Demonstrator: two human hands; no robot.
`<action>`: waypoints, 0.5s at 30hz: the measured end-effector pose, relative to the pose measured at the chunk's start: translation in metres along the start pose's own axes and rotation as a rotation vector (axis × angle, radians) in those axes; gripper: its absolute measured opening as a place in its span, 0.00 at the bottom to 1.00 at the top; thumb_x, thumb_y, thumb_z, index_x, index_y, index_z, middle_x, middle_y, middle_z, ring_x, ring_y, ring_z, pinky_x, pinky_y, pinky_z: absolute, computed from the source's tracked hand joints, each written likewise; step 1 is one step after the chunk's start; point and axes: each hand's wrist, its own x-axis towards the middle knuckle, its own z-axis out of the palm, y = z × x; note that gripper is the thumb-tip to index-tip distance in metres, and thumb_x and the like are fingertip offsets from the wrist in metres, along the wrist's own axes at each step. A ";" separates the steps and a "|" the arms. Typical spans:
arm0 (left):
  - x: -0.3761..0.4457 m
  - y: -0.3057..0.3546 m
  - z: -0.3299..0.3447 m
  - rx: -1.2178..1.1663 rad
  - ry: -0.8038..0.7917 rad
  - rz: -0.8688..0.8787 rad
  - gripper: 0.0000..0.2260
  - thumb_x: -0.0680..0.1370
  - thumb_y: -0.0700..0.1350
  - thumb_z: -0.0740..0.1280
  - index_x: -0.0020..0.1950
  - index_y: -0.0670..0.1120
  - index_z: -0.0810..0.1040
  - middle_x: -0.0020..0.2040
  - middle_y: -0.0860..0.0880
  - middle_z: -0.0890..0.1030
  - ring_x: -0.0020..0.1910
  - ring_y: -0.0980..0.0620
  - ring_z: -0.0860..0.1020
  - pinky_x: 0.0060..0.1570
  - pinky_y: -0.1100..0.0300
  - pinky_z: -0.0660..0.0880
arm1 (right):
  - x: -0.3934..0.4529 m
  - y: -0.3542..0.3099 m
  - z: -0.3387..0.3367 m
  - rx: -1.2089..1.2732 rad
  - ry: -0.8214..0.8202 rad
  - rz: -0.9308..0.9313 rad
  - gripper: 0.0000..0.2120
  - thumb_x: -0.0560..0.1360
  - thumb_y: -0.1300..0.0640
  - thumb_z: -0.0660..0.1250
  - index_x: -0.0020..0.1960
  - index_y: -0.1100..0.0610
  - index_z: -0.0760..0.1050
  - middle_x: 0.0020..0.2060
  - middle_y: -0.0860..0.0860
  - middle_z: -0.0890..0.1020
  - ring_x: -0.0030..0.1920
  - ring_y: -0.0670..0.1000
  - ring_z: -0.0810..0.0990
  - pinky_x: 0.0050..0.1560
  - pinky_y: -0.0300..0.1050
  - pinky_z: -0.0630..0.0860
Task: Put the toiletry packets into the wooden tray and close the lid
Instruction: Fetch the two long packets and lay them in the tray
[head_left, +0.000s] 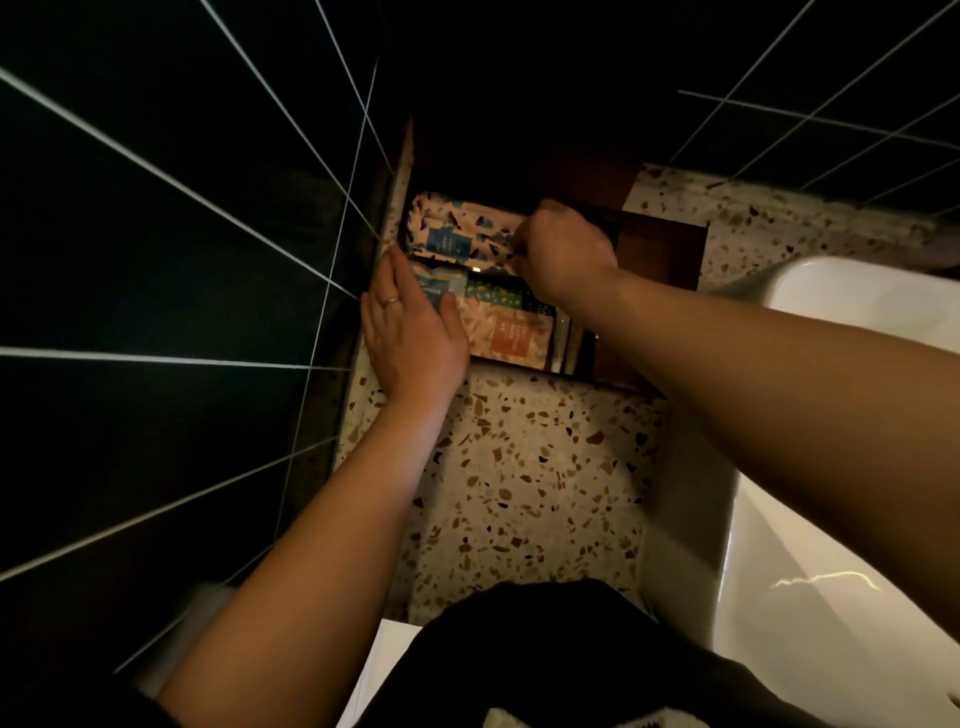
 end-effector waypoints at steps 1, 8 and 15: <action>0.000 0.000 0.000 0.001 -0.002 -0.001 0.31 0.82 0.51 0.60 0.81 0.40 0.54 0.80 0.40 0.59 0.77 0.40 0.61 0.77 0.46 0.53 | -0.001 0.000 0.001 0.040 -0.008 0.002 0.13 0.78 0.57 0.68 0.62 0.58 0.79 0.59 0.57 0.76 0.56 0.61 0.78 0.47 0.49 0.74; 0.000 0.001 0.000 -0.006 -0.014 -0.002 0.31 0.82 0.52 0.60 0.81 0.41 0.53 0.80 0.40 0.59 0.77 0.41 0.59 0.78 0.47 0.52 | -0.010 0.011 0.002 0.105 0.067 -0.040 0.10 0.78 0.61 0.66 0.58 0.62 0.76 0.58 0.60 0.75 0.53 0.65 0.77 0.47 0.56 0.77; 0.003 0.005 -0.007 -0.095 -0.066 -0.050 0.32 0.83 0.53 0.59 0.82 0.43 0.51 0.81 0.42 0.56 0.78 0.41 0.57 0.77 0.44 0.53 | -0.020 0.016 -0.001 0.171 0.003 -0.040 0.11 0.80 0.61 0.63 0.59 0.61 0.79 0.58 0.60 0.78 0.56 0.61 0.78 0.52 0.51 0.77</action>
